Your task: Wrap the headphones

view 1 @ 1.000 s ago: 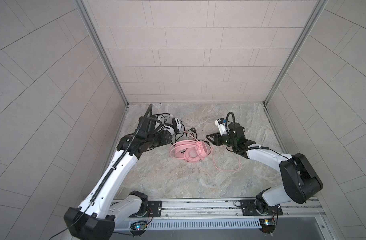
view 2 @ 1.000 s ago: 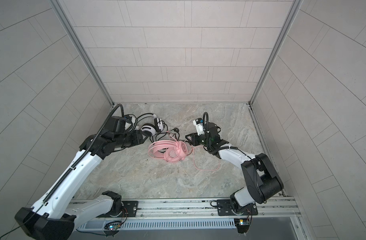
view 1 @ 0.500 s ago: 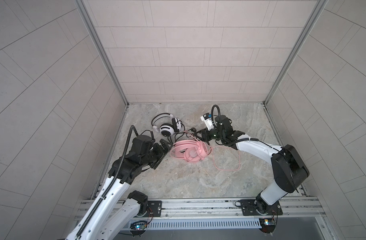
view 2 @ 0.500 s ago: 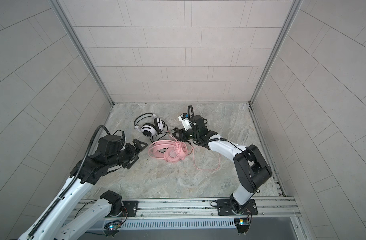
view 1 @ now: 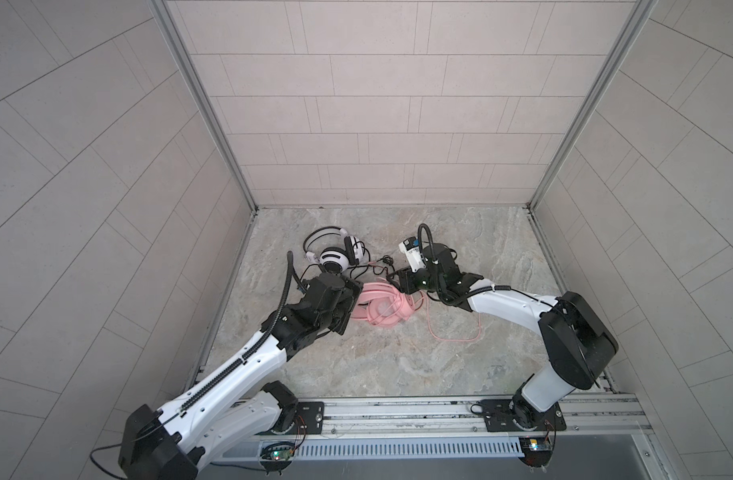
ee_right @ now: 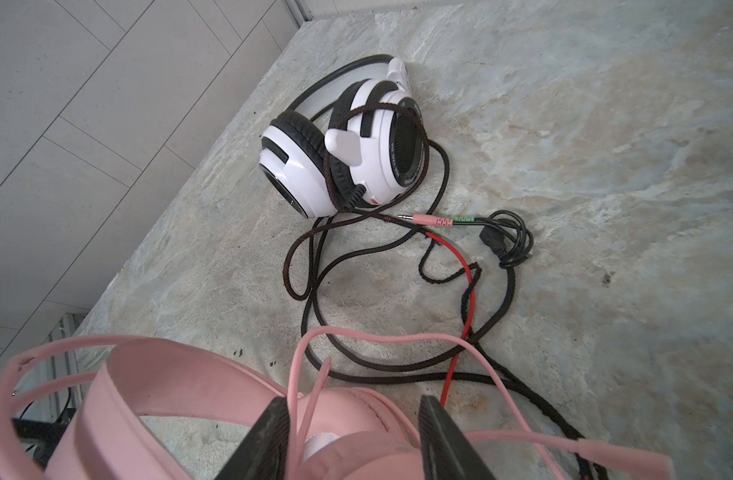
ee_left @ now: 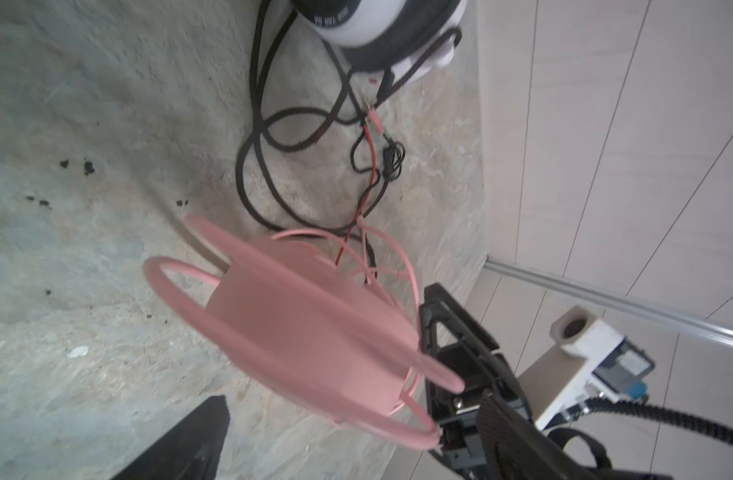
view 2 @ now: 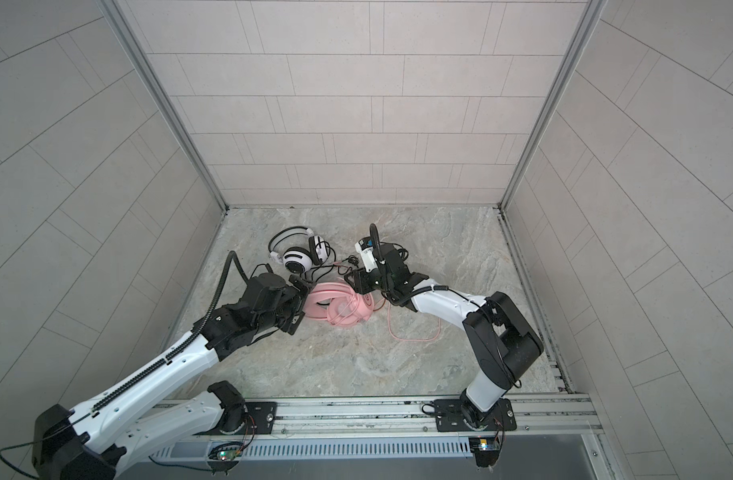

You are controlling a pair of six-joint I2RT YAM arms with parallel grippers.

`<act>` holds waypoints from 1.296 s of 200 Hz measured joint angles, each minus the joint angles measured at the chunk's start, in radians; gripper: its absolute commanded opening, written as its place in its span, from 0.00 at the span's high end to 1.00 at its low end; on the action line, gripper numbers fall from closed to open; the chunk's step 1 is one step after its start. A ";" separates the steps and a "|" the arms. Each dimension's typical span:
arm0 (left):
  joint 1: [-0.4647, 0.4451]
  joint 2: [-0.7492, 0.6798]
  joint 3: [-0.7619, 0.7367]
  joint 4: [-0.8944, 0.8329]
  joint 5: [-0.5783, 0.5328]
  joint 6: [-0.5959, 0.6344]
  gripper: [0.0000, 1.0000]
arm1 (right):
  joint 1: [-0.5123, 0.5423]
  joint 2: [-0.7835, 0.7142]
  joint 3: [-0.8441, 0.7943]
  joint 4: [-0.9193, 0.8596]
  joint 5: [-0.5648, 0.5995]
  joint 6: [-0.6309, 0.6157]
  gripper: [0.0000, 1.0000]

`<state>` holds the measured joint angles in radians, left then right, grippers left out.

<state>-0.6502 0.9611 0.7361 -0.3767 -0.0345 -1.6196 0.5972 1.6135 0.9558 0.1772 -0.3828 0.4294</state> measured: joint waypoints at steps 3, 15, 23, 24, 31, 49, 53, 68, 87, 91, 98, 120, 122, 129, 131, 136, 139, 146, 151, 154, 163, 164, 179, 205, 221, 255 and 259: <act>-0.001 0.007 0.000 0.011 -0.014 -0.006 0.00 | 0.000 -0.002 -0.002 0.000 0.001 0.001 0.49; -0.004 0.036 0.002 0.051 -0.051 -0.029 0.00 | 0.000 -0.008 -0.009 0.002 0.007 0.002 0.49; -0.010 0.064 0.011 0.067 -0.065 -0.042 0.00 | 0.001 -0.012 -0.012 0.002 0.011 0.001 0.49; -0.012 0.070 0.012 0.070 -0.068 -0.045 0.00 | 0.001 -0.012 -0.012 0.003 0.011 0.001 0.49; -0.022 0.099 0.025 0.079 -0.078 -0.056 0.00 | 0.002 -0.016 -0.014 0.002 0.016 0.002 0.48; -0.062 0.156 0.064 0.077 -0.103 -0.080 0.00 | 0.003 -0.019 -0.015 0.002 0.029 0.002 0.48; -0.071 0.161 0.071 0.073 -0.107 -0.083 0.00 | 0.003 -0.020 -0.015 0.002 0.031 0.002 0.48; -0.114 0.156 0.085 0.053 -0.152 -0.112 0.00 | 0.003 -0.021 -0.015 0.000 0.037 0.003 0.48; -0.151 0.120 0.078 0.024 -0.198 -0.156 0.00 | 0.004 -0.021 -0.015 0.000 0.046 0.006 0.48; -0.157 0.109 0.074 0.019 -0.204 -0.166 0.00 | 0.004 -0.021 -0.015 0.001 0.047 0.006 0.48; -0.165 0.093 0.065 0.012 -0.216 -0.182 0.00 | 0.005 -0.021 -0.015 0.000 0.049 0.006 0.49; -0.195 0.046 0.054 -0.026 -0.262 -0.226 0.00 | 0.008 -0.021 -0.015 -0.002 0.053 0.006 0.48; -0.198 0.042 0.054 -0.030 -0.267 -0.229 0.00 | 0.008 -0.021 -0.015 -0.002 0.054 0.006 0.48; -0.214 0.032 0.054 -0.041 -0.285 -0.243 0.00 | 0.008 -0.021 -0.015 -0.002 0.055 0.006 0.48; -0.220 0.029 0.054 -0.044 -0.290 -0.249 0.00 | 0.008 -0.021 -0.015 -0.002 0.055 0.006 0.48; -0.233 0.024 0.054 -0.051 -0.301 -0.257 0.00 | 0.008 -0.021 -0.015 -0.002 0.056 0.006 0.48; -0.243 0.022 0.055 -0.055 -0.310 -0.264 0.00 | 0.008 -0.021 -0.015 -0.002 0.056 0.006 0.48; -0.261 0.021 0.055 -0.062 -0.323 -0.276 0.00 | 0.008 -0.021 -0.015 -0.002 0.058 0.006 0.48; -0.271 0.024 0.056 -0.066 -0.331 -0.283 0.00 | 0.009 -0.021 -0.015 -0.002 0.058 0.006 0.48; -0.275 0.026 0.056 -0.068 -0.333 -0.288 0.00 | 0.009 -0.021 -0.015 -0.002 0.059 0.006 0.48; -0.288 0.041 0.056 -0.068 -0.337 -0.304 0.00 | 0.010 -0.021 -0.015 -0.002 0.061 0.006 0.48; -0.289 0.045 0.056 -0.068 -0.336 -0.305 0.00 | 0.010 -0.021 -0.015 -0.002 0.061 0.006 0.48; -0.293 0.085 0.056 -0.060 -0.336 -0.328 0.00 | 0.012 -0.021 -0.015 -0.002 0.066 0.006 0.48; -0.293 0.159 0.056 -0.032 -0.365 -0.354 0.00 | 0.013 -0.021 -0.015 -0.002 0.070 0.006 0.48; -0.293 0.186 0.056 -0.011 -0.407 -0.360 0.00 | 0.014 -0.022 -0.015 -0.002 0.070 0.006 0.48; -0.264 0.273 0.064 0.031 -0.473 -0.364 0.00 | 0.018 -0.038 -0.026 -0.008 0.069 0.005 0.48; -0.253 0.290 0.068 0.037 -0.475 -0.362 0.00 | 0.018 -0.042 -0.027 -0.010 0.069 0.004 0.48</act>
<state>-0.9028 1.2514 0.8036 -0.3401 -0.5095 -1.9820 0.6151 1.5715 0.9287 0.1673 -0.3134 0.4335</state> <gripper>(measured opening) 0.999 0.520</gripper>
